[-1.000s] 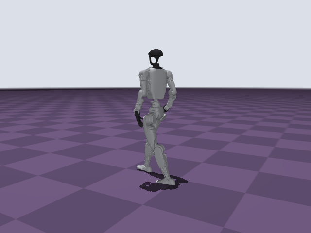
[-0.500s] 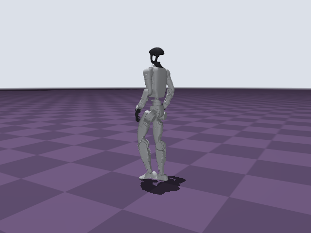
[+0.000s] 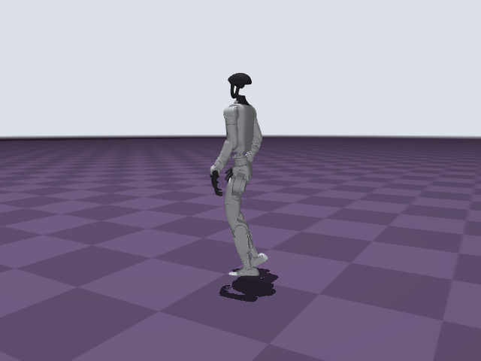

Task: Walk run

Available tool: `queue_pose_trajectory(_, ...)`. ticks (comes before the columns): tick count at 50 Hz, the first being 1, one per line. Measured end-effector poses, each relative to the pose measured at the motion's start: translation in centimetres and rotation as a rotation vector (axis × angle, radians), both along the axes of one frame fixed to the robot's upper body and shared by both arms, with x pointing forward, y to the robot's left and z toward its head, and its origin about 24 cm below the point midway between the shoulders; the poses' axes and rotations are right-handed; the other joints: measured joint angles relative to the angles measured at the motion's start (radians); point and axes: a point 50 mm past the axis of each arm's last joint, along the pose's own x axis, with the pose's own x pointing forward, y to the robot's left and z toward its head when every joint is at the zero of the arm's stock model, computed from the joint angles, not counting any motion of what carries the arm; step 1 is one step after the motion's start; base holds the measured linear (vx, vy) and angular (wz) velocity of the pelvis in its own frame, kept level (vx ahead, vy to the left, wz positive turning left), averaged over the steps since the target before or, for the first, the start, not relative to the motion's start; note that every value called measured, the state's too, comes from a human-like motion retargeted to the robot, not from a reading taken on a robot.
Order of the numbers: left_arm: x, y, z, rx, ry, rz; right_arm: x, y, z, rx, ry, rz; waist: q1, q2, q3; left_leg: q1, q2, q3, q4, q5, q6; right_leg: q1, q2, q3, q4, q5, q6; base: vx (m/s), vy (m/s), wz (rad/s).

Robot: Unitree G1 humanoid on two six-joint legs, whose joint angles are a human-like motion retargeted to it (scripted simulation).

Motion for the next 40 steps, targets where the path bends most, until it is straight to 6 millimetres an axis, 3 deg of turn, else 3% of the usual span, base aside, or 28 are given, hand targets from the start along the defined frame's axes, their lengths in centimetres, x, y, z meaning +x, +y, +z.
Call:
queue_pose_trajectory(2,0.3,-0.2,0.3,-0.036,-0.018,-0.048,0.6,0.0,0.6,0.022,-0.087,-0.063,-0.032,-0.01,0.0,0.027,-0.033,-0.079,-0.004,-0.006,0.0,-0.028,-0.039,-0.001,-0.142,-0.022,-0.012,0.79,0.0,2.61)
queue_pose_trajectory(5,0.5,0.1,0.4,-0.042,-0.018,-0.056,0.7,0.4,0.7,0.038,-0.12,-0.086,-0.079,-0.046,0.017,0.066,-0.099,-0.222,0.018,-0.026,0.0,-0.052,-0.021,0.149,-0.367,-0.029,0.007,0.63,-0.11,2.61)
queue_pose_trajectory(8,0.2,0.5,0.1,-0.015,0.021,-0.017,0.2,1.0,0.3,0.051,-0.059,-0.039,-0.091,-0.102,0.041,0.125,-0.176,-0.338,0.047,-0.039,0.0,-0.065,-0.032,0.331,-0.542,-0.043,0.098,0.62,-0.07,2.22)
queue_pose_trajectory(10,-0.2,0.6,-0.2,-0.006,0.046,0.019,0.0,1.1,0.1,0.039,-0.027,0.01,-0.091,-0.13,0.058,0.169,-0.213,-0.404,0.065,-0.038,0.0,-0.075,-0.04,0.363,-0.625,-0.069,0.184,0.71,-0.06,1.85)
queue_pose_trajectory(12,-0.8,0.4,-0.3,-0.024,0.061,0.063,0.3,0.9,0.3,0.002,-0.037,0.053,-0.082,-0.153,0.074,0.222,-0.243,-0.447,0.08,-0.028,0.0,-0.07,-0.059,0.303,-0.662,-0.091,0.328,0.82,-0.08,1.32)
queue_pose_trajectory(13,-1.1,0.3,-0.4,-0.038,0.068,0.087,0.5,0.8,0.4,-0.019,-0.05,0.066,-0.073,-0.158,0.081,0.25,-0.246,-0.458,0.087,-0.023,0.0,-0.061,-0.055,0.256,-0.66,-0.091,0.328,0.84,0.0,1.08)
queue_pose_trajectory(17,-2.4,-0.9,-0.7,-0.094,0.07,0.176,0.9,0.2,0.7,-0.046,-0.107,0.022,-0.106,-0.152,0.059,0.292,-0.305,-0.504,0.148,0.123,-0.007,-0.019,-0.066,0.388,-0.581,0.036,0.288,0.83,0.25,1.72)
queue_pose_trajectory(18,-2.6,-1.1,-0.7,-0.098,0.064,0.19,0.8,0.2,0.8,-0.025,-0.113,-0.009,-0.136,-0.137,0.056,0.285,-0.308,-0.515,0.215,0.179,-0.027,-0.013,-0.078,0.345,-0.554,0.013,0.275,0.7,0.12,2.58)
queue_pose_trajectory(20,-2.5,-1.4,-0.7,-0.099,0.046,0.197,0.6,0.4,0.7,0.032,-0.109,-0.074,-0.128,-0.102,0.044,0.213,-0.28,-0.433,0.358,0.344,-0.135,-0.001,-0.054,0.374,-0.491,-0.06,0.234,0.69,-0.02,2.45)
queue_pose_trajectory(23,-1.5,-2.0,-0.5,-0.094,0.005,0.175,0.0,-0.3,0.3,0.028,-0.049,-0.111,-0.138,-0.088,0.022,0.073,-0.113,-0.187,0.577,0.458,-0.431,0.029,-0.116,0.204,-0.47,-0.115,0.176,0.66,-0.05,2.7)
queue_pose_trajectory(24,-1.0,-2.0,-0.3,-0.105,-0.024,0.174,0.0,-0.5,0.2,0.008,-0.032,-0.091,-0.136,-0.101,0.019,0.043,-0.074,-0.106,0.626,0.464,-0.46,0.043,-0.139,0.157,-0.47,-0.125,0.159,0.59,-0.04,2.27)
queue_pose_trajectory(25,-0.5,-2.0,0.0,-0.12,-0.057,0.173,0.0,-0.7,0.1,-0.015,-0.017,-0.062,-0.133,-0.115,0.018,0.016,-0.042,-0.033,0.671,0.461,-0.457,0.06,-0.153,0.129,-0.47,-0.136,0.139,0.51,-0.01,2.06)
queue_pose_trajectory(29,0.8,-2.2,0.7,-0.128,-0.194,0.216,-0.4,-1.3,-0.2,-0.067,0.083,0.128,-0.067,-0.16,0.042,-0.112,-0.008,0.097,0.727,0.291,-0.32,0.145,-0.181,0.038,-0.515,-0.147,0.084,0.39,0.02,1.5)
queue_pose_trajectory(31,1.4,-2.1,1.1,-0.105,-0.268,0.226,-0.6,-1.6,-0.2,-0.085,0.107,0.186,-0.026,-0.173,0.053,-0.17,0.003,0.13,0.683,0.214,-0.294,0.184,-0.186,-0.025,-0.542,-0.152,0.07,0.43,0.03,1.4)
queue_pose_trajectory(35,2.6,-2.2,2.0,-0.1,-0.39,0.203,-1.3,-1.8,-0.3,-0.101,0.116,0.184,0.052,-0.173,0.067,-0.266,0.064,0.222,0.491,0.071,-0.198,0.262,-0.16,-0.164,-0.591,-0.184,0.063,0.42,0.01,1.59)
queue_pose_trajectory(37,2.7,-2.4,2.0,-0.092,-0.401,0.179,-1.6,-1.6,-0.5,-0.087,0.129,0.172,0.073,-0.16,0.071,-0.276,0.111,0.338,0.341,0.053,-0.159,0.302,-0.135,-0.244,-0.61,-0.207,0.068,0.48,0.07,1.75)
queue_pose_trajectory(40,2.3,-2.8,1.5,-0.065,-0.345,0.138,-2.0,-1.3,-0.7,-0.064,0.168,0.172,0.088,-0.144,0.077,-0.286,0.06,0.418,0.118,-0.021,-0.144,0.37,-0.095,-0.359,-0.641,-0.231,0.08,0.43,0.08,1.87)
